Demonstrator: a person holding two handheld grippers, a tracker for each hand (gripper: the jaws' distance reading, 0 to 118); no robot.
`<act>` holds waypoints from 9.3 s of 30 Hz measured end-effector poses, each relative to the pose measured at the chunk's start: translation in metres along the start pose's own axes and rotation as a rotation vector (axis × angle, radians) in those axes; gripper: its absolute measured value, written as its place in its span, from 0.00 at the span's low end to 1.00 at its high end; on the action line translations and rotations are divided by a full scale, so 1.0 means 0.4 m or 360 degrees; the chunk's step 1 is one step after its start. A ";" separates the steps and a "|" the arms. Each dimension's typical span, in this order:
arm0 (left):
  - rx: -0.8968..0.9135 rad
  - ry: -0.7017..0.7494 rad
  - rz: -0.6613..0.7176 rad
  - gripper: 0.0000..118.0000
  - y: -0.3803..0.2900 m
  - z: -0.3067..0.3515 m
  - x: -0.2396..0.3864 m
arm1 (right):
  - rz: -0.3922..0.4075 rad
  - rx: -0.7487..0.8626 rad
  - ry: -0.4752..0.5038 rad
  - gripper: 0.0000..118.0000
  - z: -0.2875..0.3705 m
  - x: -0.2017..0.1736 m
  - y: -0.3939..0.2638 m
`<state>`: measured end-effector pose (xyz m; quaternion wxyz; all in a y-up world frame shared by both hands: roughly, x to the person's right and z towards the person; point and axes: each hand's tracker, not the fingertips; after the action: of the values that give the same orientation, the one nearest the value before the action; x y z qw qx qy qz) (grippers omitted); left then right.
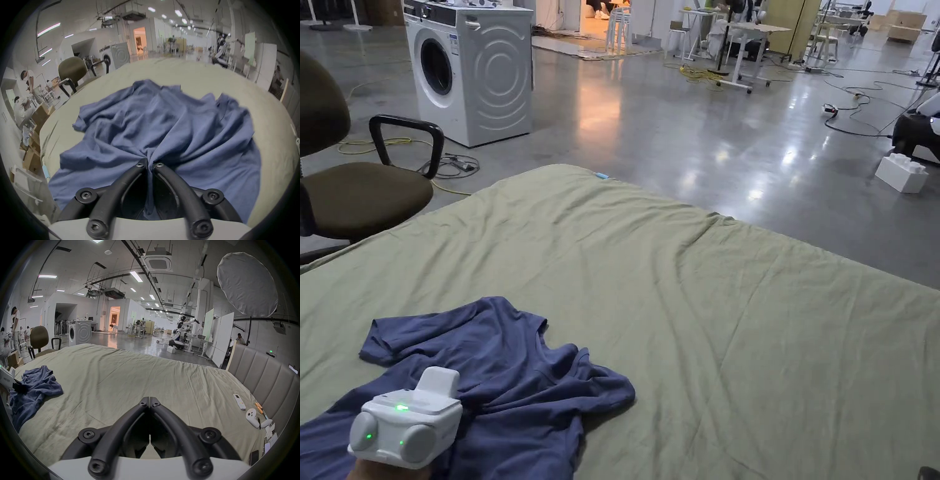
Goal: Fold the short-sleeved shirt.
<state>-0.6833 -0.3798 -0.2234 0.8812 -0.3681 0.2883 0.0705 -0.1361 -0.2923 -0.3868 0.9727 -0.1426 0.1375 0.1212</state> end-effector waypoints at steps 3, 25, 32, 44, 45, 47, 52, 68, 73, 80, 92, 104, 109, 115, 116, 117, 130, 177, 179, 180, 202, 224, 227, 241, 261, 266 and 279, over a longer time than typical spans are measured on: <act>0.0178 -0.0108 0.0089 0.05 0.036 0.076 -0.008 | -0.0009 0.0011 -0.0001 0.00 0.004 0.004 0.003; 0.0978 -0.0775 -0.0279 0.04 0.438 0.526 0.532 | -0.0174 0.0209 -0.0152 0.00 0.136 0.207 0.040; 0.0999 -0.1100 -0.0340 0.04 0.437 0.593 0.808 | -0.0210 0.0240 -0.0297 0.00 0.195 0.337 0.020; 0.0531 -0.1494 -0.0454 0.04 0.179 0.561 1.204 | -0.0284 0.0202 -0.0524 0.00 0.288 0.513 -0.043; 0.0459 -0.1515 -0.0470 0.05 0.139 0.544 1.222 | -0.0287 0.0195 -0.0533 0.00 0.292 0.520 -0.052; 0.0372 -0.1521 -0.0504 0.05 0.071 0.521 1.245 | -0.0293 0.0169 -0.0540 0.00 0.296 0.530 -0.065; 0.0192 -0.1458 -0.0485 0.10 -0.052 0.472 1.250 | -0.0304 0.0113 -0.0524 0.00 0.287 0.533 -0.091; 0.0740 -0.0985 -0.0129 0.81 0.072 0.530 0.920 | -0.0271 0.0212 -0.0333 0.00 0.243 0.421 0.006; 0.0889 -0.0835 -0.0110 0.36 0.108 0.565 0.850 | -0.0269 0.0261 -0.0296 0.00 0.227 0.385 0.042; 0.0902 -0.0747 -0.0020 0.00 0.109 0.568 0.795 | -0.0223 0.0318 -0.0261 0.00 0.224 0.354 0.068; 0.0425 -0.0683 -0.0113 0.00 0.110 0.422 0.712 | -0.0203 0.0285 -0.0252 0.00 0.214 0.358 0.048; -0.0222 -0.0505 -0.0163 0.77 0.024 0.191 0.705 | -0.0224 0.0175 -0.0272 0.00 0.202 0.373 -0.009; -0.0377 -0.0446 -0.0221 0.76 -0.012 0.158 0.738 | -0.0238 0.0116 -0.0296 0.00 0.200 0.390 -0.038; -0.0365 -0.0374 -0.0344 0.70 -0.021 0.191 0.789 | -0.0229 0.0063 -0.0329 0.00 0.201 0.410 -0.066; -0.0349 -0.0372 -0.0365 0.61 -0.021 0.205 0.800 | -0.0230 0.0054 -0.0333 0.00 0.200 0.414 -0.071; -0.0308 -0.0370 -0.0407 0.51 -0.024 0.219 0.814 | -0.0233 0.0044 -0.0338 0.00 0.200 0.417 -0.076; -0.0250 -0.0515 -0.0375 0.05 0.019 0.234 0.755 | -0.0358 -0.0555 -0.0170 0.41 0.083 0.509 -0.198; 0.0311 -0.0566 -0.0108 0.05 0.367 0.470 0.562 | -0.0306 -0.0136 -0.0155 0.05 0.194 0.625 0.166; 0.0347 -0.0555 -0.0113 0.05 0.393 0.489 0.552 | -0.0293 -0.0107 -0.0154 0.05 0.200 0.631 0.200; 0.0357 -0.0551 -0.0109 0.05 0.407 0.498 0.548 | -0.0277 -0.0082 -0.0161 0.05 0.206 0.629 0.219; 0.0212 -0.0573 -0.0021 0.05 0.480 0.473 0.560 | -0.0285 -0.0260 -0.0315 0.05 0.148 0.687 0.270; 0.0691 -0.0469 -0.0091 0.05 0.896 0.561 0.630 | -0.0063 0.0240 -0.0428 0.05 0.008 0.707 0.683; 0.0750 -0.0450 -0.0103 0.05 0.939 0.569 0.640 | 0.0005 0.0329 -0.0472 0.05 -0.003 0.700 0.738; 0.0762 -0.0461 -0.0114 0.05 0.801 0.518 0.659 | -0.0039 0.0273 -0.0454 0.05 -0.001 0.666 0.605; 0.0361 -0.0584 -0.0105 0.05 0.135 0.612 0.453 | 0.0000 -0.0189 -0.0318 0.05 0.379 0.565 0.079; 0.0121 -0.0574 -0.0203 0.05 0.029 0.589 0.437 | 0.0004 -0.0482 -0.0269 0.05 0.427 0.531 -0.049; -0.0433 -0.0560 -0.0412 0.05 -0.175 0.411 0.563 | -0.0004 -0.1060 -0.0206 0.06 0.342 0.473 -0.343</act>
<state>-0.3992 -0.3367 -0.2142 0.8617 -0.4993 0.0688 0.0581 0.1100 -0.3400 -0.2844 0.8795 -0.4447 0.0281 0.1672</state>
